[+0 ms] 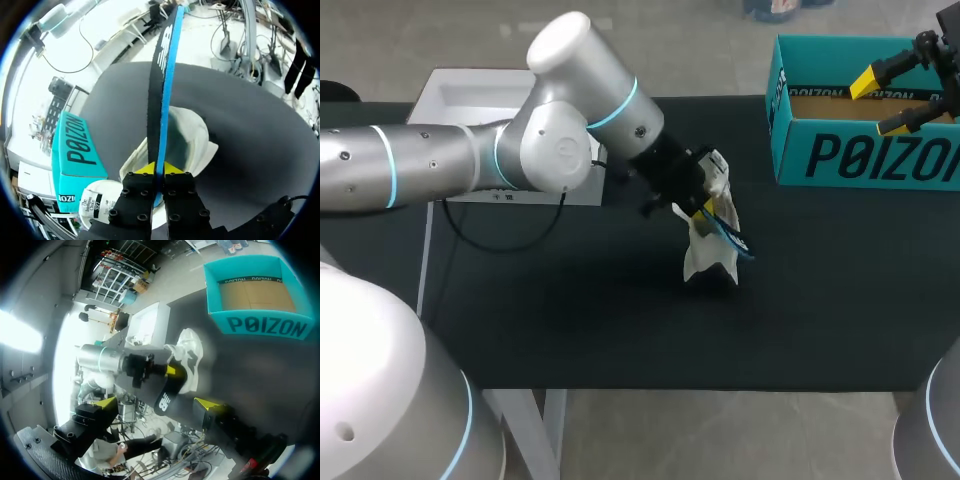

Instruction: Take the shoe out of the shoebox, open the shoe tongue, remove and reinsert the insole, then place the shoe into the shoebox

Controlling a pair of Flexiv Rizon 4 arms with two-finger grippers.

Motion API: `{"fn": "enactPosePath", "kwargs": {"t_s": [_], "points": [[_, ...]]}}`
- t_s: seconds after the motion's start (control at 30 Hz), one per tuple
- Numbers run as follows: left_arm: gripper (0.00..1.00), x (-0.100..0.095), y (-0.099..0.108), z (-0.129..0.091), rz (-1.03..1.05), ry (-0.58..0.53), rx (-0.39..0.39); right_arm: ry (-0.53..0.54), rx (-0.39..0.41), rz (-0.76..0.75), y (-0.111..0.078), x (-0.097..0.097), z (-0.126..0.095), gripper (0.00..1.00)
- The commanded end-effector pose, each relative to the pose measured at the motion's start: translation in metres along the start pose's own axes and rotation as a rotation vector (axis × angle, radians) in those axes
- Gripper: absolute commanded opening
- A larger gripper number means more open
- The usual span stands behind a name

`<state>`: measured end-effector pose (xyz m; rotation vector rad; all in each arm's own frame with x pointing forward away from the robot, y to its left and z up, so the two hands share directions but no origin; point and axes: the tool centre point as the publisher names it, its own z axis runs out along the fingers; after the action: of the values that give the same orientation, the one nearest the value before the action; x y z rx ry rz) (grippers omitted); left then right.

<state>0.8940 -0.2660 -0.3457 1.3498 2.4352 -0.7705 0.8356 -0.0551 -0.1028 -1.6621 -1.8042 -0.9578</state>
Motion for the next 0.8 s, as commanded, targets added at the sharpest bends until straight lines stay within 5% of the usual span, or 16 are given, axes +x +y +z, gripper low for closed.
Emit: {"fn": "enactPosePath", "kwargs": {"t_s": [0.03, 0.13, 0.17, 0.2, 0.23, 0.3, 0.47, 0.53, 0.8], "points": [[0.00, 0.001, 0.003, 0.005, -0.014, 0.009, -0.023, -0.002, 0.004, 0.000, 0.002, 0.000, 0.000, 1.00], [0.00, 0.002, 0.001, 0.003, -0.030, 0.003, -0.017, -0.002, 0.004, 0.000, 0.002, 0.000, 0.000, 1.00], [0.14, 0.003, -0.001, 0.001, -0.025, 0.000, -0.013, -0.002, 0.004, 0.000, 0.002, 0.000, 0.000, 1.00], [0.39, 0.003, -0.004, -0.002, -0.024, -0.002, -0.010, -0.002, 0.004, 0.000, 0.002, 0.000, 0.000, 1.00], [0.50, 0.003, -0.007, -0.004, -0.019, -0.006, -0.004, -0.002, 0.004, 0.000, 0.002, 0.000, 0.000, 1.00], [0.51, 0.003, -0.012, -0.009, -0.009, -0.020, 0.000, -0.002, 0.004, 0.000, 0.002, 0.000, 0.000, 1.00], [0.35, 0.002, -0.027, -0.020, 0.012, -0.044, 0.009, -0.002, 0.004, 0.000, 0.002, 0.000, 0.000, 1.00], [0.00, 0.004, -0.033, -0.023, 0.018, -0.053, 0.012, -0.002, 0.004, 0.000, 0.002, 0.000, 0.000, 1.00], [0.00, 0.016, -0.032, -0.011, 0.010, -0.010, 0.008, -0.002, 0.004, 0.000, 0.002, 0.000, 0.000, 1.00]]}}
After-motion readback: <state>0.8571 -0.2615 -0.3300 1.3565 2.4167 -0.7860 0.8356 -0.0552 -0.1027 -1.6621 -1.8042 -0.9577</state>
